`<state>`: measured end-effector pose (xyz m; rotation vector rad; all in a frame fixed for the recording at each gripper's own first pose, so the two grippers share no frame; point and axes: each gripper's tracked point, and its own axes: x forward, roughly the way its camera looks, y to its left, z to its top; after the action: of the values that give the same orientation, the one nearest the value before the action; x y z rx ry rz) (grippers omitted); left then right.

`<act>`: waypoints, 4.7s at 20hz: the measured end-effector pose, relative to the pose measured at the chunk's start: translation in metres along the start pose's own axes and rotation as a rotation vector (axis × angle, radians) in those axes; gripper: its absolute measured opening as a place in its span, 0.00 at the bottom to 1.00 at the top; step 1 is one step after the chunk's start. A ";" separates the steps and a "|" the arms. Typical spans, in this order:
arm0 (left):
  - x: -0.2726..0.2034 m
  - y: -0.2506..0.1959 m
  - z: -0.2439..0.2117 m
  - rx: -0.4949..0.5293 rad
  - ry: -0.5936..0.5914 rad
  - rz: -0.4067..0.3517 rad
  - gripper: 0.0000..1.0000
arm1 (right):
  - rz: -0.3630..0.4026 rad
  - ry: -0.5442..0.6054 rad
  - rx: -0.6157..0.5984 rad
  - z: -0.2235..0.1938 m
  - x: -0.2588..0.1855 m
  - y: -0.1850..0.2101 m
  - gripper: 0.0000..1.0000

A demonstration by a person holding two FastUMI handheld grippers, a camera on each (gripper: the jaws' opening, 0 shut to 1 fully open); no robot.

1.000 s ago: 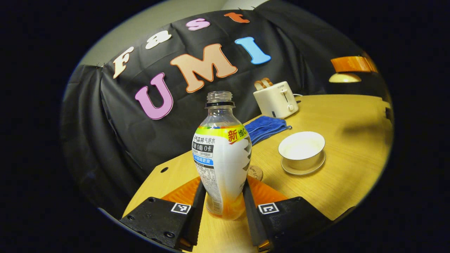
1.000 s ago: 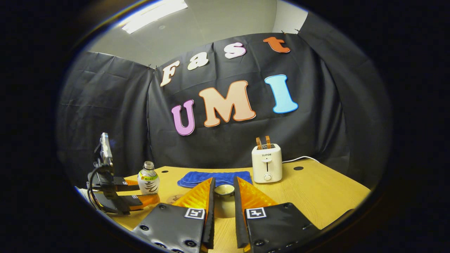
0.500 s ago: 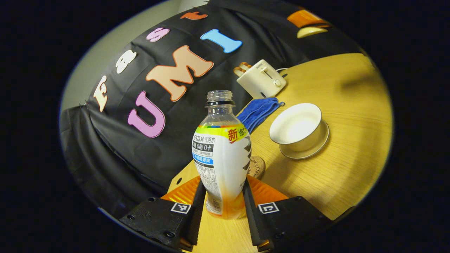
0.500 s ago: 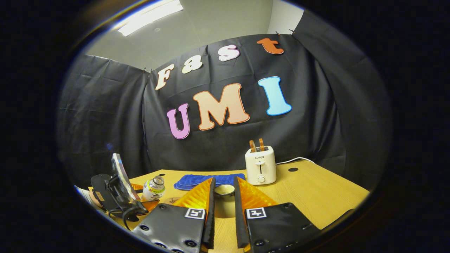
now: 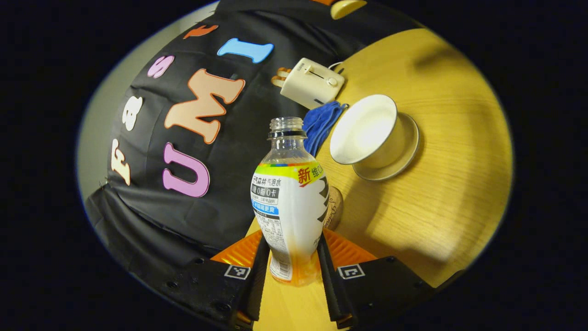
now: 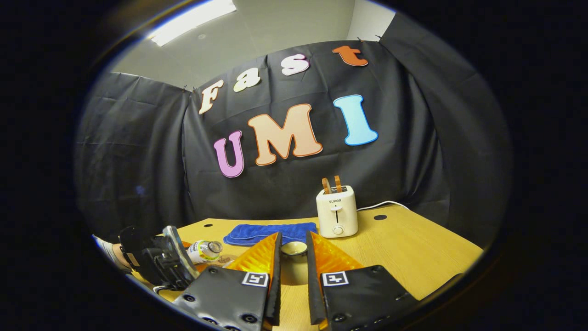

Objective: Open the teacup lid with one hand, grasp the water bottle and pour water into the teacup with the other hand; after pouring, place the water bottle on the coaster and then close the teacup lid.

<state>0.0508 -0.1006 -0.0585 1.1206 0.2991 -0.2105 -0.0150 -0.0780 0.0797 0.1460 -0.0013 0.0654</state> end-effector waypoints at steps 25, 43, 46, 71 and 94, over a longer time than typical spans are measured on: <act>0.000 0.019 0.001 0.541 0.076 0.079 0.54 | -0.008 0.013 -0.034 -0.002 0.001 -0.004 0.26; -0.009 0.039 0.009 0.773 0.105 0.084 0.55 | -0.027 0.012 -0.015 -0.002 0.001 -0.015 0.28; -0.007 0.044 0.009 0.810 0.112 0.073 0.54 | -0.020 0.021 -0.017 -0.005 0.002 -0.012 0.28; -0.011 0.071 0.046 1.061 0.102 0.094 0.55 | -0.002 0.031 -0.016 -0.007 0.001 -0.008 0.28; -0.014 0.064 0.045 1.099 0.120 0.057 0.54 | 0.017 0.036 0.014 -0.004 0.000 -0.007 0.28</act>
<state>0.0631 -0.1137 0.0187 2.2315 0.2530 -0.2636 -0.0141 -0.0841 0.0751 0.1591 0.0337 0.0854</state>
